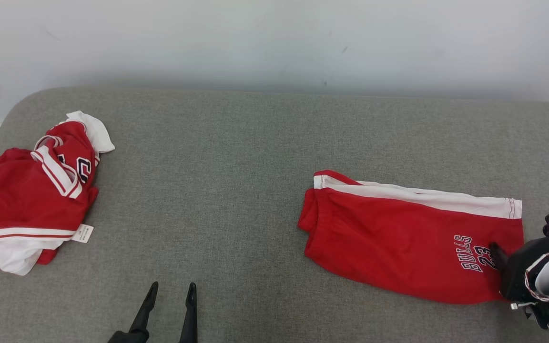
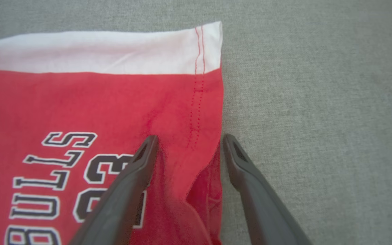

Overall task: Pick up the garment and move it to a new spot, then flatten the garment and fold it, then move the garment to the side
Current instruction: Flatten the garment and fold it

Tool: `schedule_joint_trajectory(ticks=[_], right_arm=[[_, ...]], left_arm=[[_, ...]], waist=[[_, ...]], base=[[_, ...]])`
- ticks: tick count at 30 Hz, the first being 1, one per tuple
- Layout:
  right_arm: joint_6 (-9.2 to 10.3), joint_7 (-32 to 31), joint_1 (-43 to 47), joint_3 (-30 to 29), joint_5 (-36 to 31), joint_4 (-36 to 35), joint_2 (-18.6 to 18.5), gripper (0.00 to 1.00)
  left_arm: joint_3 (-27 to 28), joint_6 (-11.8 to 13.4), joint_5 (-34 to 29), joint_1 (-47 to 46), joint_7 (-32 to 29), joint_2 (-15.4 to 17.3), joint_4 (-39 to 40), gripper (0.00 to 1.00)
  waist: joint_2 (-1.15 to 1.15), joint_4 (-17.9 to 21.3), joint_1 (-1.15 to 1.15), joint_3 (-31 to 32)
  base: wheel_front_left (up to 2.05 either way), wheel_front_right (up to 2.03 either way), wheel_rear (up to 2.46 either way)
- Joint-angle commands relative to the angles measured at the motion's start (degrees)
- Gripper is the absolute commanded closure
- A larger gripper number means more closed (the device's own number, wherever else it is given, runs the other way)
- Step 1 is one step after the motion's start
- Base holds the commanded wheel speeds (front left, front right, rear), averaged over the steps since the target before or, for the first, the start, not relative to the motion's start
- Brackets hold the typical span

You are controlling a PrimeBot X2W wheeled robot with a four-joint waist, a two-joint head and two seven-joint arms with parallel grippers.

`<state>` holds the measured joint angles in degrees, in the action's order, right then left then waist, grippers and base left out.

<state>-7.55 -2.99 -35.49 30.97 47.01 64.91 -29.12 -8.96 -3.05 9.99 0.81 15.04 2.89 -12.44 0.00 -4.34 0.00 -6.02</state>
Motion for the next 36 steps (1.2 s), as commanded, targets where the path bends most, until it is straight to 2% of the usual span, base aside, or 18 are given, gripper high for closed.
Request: schedule_joint_trajectory(ticks=[1, 2, 3, 9, 15, 20, 27, 36], right_arm=[[0.13, -2.39, 0.89, 0.56, 0.66, 0.84, 1.53, 0.28], [0.13, -3.16, 1.0, 0.38, 1.28, 0.76, 1.7, 0.82], [0.13, -3.88, 1.03, 0.14, 1.83, 0.68, 1.79, 1.0], [0.2, -5.17, 0.11, -0.73, 2.87, 1.42, 0.03, 1.0], [0.16, -1.36, -2.87, -0.38, 0.28, 2.06, -4.03, 1.0], [0.15, -0.9, -4.06, -0.1, -0.09, 1.39, -4.92, 1.0], [0.14, -1.98, -4.16, -0.42, 3.62, -5.76, -2.98, 1.0], [0.14, -6.58, -1.21, -0.47, 9.86, -19.63, 0.35, 1.0]], left_arm=[[0.19, -0.11, -0.06, -1.02, 0.13, -0.02, -0.12, 0.0], [0.18, -0.12, -0.03, -1.13, 0.13, -0.02, -0.18, 0.0], [0.15, -0.1, -0.02, -1.17, 0.13, -0.02, -0.19, 0.0], [0.19, 0.01, 0.24, -1.66, 0.13, -0.02, -0.38, 0.0], [-0.15, 0.26, 0.72, -1.78, 0.13, -0.02, -0.63, 0.0], [0.08, 0.53, 1.17, -1.24, 0.13, -0.02, -0.73, 0.0], [0.69, 0.5, 1.35, 0.39, 0.13, -0.02, -0.61, 0.0], [-0.4, 0.58, 1.75, -0.05, 0.13, -0.02, -0.64, 0.0]], waist=[[0.0, 0.03, 0.0, -0.25], [0.0, 0.05, 0.0, -0.3], [0.0, 0.09, 0.0, -0.34], [0.0, 0.27, 0.0, -0.3], [0.0, 0.19, 0.0, -0.08], [0.0, 0.39, 0.0, 0.6], [0.0, 1.97, 0.0, 2.14], [0.0, 3.17, 0.0, 3.07]], base=[[0.0, 0.0, 0.0], [0.0, 0.0, 0.0], [0.0, 0.0, 0.0], [0.0, 0.0, 0.0], [0.0, 0.0, 0.0], [0.0, 0.0, 0.0], [0.0, 0.0, 0.0], [0.0, 0.0, 0.0]])
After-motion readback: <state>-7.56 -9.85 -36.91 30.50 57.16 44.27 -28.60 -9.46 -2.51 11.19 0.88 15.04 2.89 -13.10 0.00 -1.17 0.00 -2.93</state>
